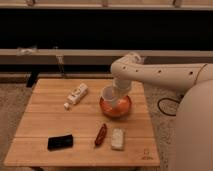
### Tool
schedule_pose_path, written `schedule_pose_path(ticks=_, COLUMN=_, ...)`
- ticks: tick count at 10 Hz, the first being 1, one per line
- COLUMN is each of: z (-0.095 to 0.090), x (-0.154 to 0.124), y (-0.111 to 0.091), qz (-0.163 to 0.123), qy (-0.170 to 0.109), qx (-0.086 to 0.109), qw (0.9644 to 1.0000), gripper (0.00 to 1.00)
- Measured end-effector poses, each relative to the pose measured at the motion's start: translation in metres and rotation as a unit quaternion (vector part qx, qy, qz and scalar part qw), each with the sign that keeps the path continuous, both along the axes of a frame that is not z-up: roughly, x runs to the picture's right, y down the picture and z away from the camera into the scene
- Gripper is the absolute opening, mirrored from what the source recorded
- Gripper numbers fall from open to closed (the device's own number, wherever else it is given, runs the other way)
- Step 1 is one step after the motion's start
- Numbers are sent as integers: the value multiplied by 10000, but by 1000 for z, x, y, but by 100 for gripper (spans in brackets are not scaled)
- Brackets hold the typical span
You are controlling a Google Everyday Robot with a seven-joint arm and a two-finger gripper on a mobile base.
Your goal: Place the ceramic cup in the ceramic bowl
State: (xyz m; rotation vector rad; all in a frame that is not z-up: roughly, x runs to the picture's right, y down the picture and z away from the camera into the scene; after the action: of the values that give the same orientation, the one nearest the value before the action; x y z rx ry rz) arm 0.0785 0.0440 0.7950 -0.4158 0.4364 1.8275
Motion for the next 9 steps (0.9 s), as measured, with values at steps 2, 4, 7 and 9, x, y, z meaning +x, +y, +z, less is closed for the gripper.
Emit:
schedule_pose_path(ticks=2, z=16, x=0, y=11, qz=192, qy=-77, qx=-107, qw=9997, gripper=51)
schedule_pose_path(ticks=4, z=29, x=2, y=23, qz=263, qy=-143, qx=-255, qw=9992, gripper=71)
schedule_pose_path(ticks=7, z=38, x=-2, y=36, qz=253, qy=-214, qx=-472, qw=9983, gripper=80)
schedule_pose_path(ticks=9, z=40, x=-2, y=42, qz=210, qy=-241, qx=-605, qw=9977, gripper=80)
